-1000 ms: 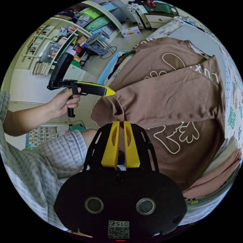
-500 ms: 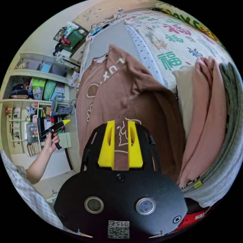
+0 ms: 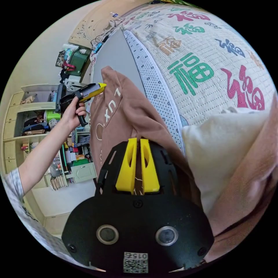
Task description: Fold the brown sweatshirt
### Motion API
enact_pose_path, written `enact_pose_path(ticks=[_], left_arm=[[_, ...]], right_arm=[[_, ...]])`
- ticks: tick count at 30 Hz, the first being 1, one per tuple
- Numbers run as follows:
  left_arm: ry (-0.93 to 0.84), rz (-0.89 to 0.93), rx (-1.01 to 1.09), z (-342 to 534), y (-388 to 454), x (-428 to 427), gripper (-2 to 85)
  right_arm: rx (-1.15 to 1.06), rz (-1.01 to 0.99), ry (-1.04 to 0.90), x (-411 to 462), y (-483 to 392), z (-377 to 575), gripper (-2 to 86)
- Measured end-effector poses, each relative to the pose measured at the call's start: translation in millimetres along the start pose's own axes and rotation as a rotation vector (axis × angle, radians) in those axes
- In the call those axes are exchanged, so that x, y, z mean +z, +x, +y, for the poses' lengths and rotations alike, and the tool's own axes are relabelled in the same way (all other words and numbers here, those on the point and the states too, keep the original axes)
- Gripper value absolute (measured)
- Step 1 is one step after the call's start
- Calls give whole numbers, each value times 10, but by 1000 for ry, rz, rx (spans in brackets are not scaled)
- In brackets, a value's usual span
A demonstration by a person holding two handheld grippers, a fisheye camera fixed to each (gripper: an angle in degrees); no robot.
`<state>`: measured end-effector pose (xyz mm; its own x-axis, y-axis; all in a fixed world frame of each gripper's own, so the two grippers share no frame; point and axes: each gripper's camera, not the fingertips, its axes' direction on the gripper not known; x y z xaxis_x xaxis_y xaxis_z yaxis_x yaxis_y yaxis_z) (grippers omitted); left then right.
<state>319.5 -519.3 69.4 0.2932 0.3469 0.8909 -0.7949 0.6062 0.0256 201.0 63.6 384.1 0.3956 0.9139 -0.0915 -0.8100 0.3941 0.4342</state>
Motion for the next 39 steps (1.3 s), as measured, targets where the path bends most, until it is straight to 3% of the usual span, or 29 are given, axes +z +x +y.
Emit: enact_pose_path(ticks=[3, 7, 14, 21, 26, 30, 35, 39], left_arm=[[-37, -12, 93, -229, 178, 73, 7], [48, 110, 171, -580, 457, 25, -3], [-47, 28, 190, -1151, 800, 564, 0], [0, 72, 125, -1020, 676, 272, 44], [34, 50, 96, 22, 501, -468, 52], [-54, 57, -48, 1163, 316, -632, 53], [-184, 86, -323, 2706, 215, -448, 54], [-140, 137, -372, 3091, 272, -313, 49]], right_arm=[[-7, 79, 104, -529, -85, -52, 12], [42, 303, 256, -1109, -241, -215, 7], [9, 585, 209, -1104, -429, -701, 13], [-61, 621, 145, -1402, -579, -1068, 19], [-105, 568, 139, -1859, -823, -1118, 47], [-186, 433, 109, -2037, -996, -926, 78], [-167, 144, -242, -1685, -814, -667, 82], [-164, 122, -308, -1624, -790, -672, 83]])
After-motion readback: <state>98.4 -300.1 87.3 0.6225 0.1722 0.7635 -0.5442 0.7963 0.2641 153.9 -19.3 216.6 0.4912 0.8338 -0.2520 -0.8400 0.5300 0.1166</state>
